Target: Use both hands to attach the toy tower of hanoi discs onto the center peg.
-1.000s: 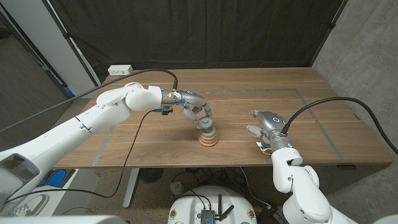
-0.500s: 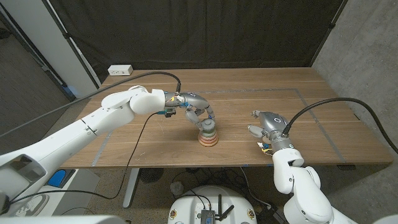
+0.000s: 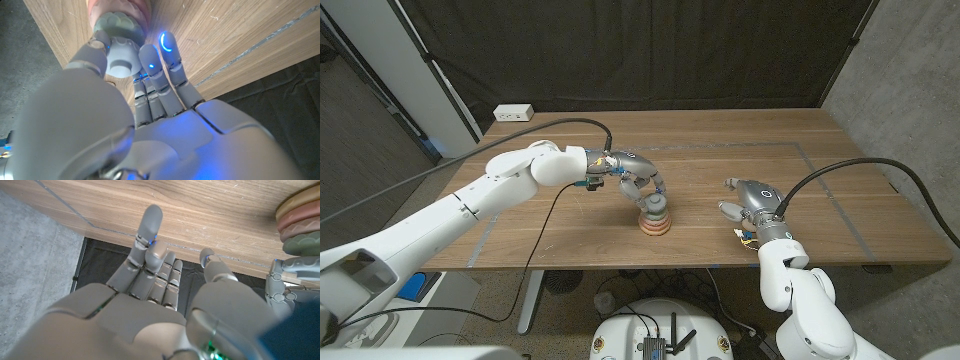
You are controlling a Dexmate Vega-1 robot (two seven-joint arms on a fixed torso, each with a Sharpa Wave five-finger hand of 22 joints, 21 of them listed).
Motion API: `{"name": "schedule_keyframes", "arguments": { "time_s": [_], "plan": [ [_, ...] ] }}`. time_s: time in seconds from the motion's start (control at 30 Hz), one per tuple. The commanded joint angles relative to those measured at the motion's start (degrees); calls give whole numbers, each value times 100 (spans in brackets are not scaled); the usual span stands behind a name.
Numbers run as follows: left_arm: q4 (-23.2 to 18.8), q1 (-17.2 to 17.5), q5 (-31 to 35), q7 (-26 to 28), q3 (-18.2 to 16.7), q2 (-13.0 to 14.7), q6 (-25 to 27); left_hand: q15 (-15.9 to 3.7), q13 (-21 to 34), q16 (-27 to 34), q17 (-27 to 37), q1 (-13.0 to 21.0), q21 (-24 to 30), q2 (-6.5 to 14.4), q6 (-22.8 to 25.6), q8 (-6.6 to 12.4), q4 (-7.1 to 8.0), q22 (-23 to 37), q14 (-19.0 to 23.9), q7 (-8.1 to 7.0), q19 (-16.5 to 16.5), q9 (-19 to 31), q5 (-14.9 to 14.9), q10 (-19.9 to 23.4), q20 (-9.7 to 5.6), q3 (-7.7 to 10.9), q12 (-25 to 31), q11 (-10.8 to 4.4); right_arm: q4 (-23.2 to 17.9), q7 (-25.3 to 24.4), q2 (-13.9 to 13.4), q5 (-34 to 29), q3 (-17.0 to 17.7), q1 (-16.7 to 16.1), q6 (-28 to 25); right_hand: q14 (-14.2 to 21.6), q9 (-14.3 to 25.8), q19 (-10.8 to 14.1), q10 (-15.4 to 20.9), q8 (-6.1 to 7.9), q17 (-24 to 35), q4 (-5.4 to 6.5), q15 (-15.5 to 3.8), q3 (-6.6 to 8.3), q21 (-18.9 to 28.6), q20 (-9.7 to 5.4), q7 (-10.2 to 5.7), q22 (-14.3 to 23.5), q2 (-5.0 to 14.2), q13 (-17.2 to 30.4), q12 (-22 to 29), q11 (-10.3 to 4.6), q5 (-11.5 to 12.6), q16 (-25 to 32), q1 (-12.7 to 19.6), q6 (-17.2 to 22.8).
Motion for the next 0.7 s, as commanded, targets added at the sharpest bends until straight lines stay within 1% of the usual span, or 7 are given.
{"name": "schedule_keyframes", "arguments": {
  "time_s": [0.03, 0.17, 0.33, 0.7],
  "plan": [
    [97, -17, -25, -48, 62, -45, 0, -136, 41, 5, 21, 40, 5, 127, 104, 17, 30, 22, 46, -68, 39, 93, 37, 584, -658, 45, -21, -554, 30, -33, -29, 78, -52, 70, -18, 19, 32, 11, 36, -36, 26, 21, -227, 43, -32, -247, 5, 3, 3, 21, 27, 4, 47, 44, -15, 38],
    [148, -28, -33, -44, 80, -59, -9, -136, 54, -6, 17, 43, 5, 130, 101, 12, 28, 22, 36, -76, 41, 97, 38, 582, -657, 50, -26, -573, 24, -11, -51, 96, -68, 94, -38, -5, 32, 14, 41, -38, 3, 21, -227, 47, -30, -247, 2, 7, 3, 23, 29, 2, 48, 22, -21, 38],
    [226, -51, -38, -48, 108, -76, -21, -137, 70, 6, 41, 41, 4, 130, 104, 7, 28, 22, 52, -80, 42, 104, 41, 589, -655, 53, -36, -550, 34, -9, -61, 134, -86, 129, -55, 0, 32, 15, 43, -38, 7, 20, -228, 51, -29, -247, 8, 9, 4, 25, 30, 0, 48, 27, -24, 38],
    [328, -100, 2, -46, 175, -103, -71, -137, 45, -34, 17, 37, 9, 101, 71, -11, 22, 24, 22, -102, 47, 113, 42, 539, -658, 45, -96, -589, 37, -8, -99, 157, -165, 221, -75, -5, 33, 13, 42, -38, 2, 21, -228, 59, -35, -247, 6, 5, 6, 23, 27, 15, 48, 24, -35, 40]
  ]
}}
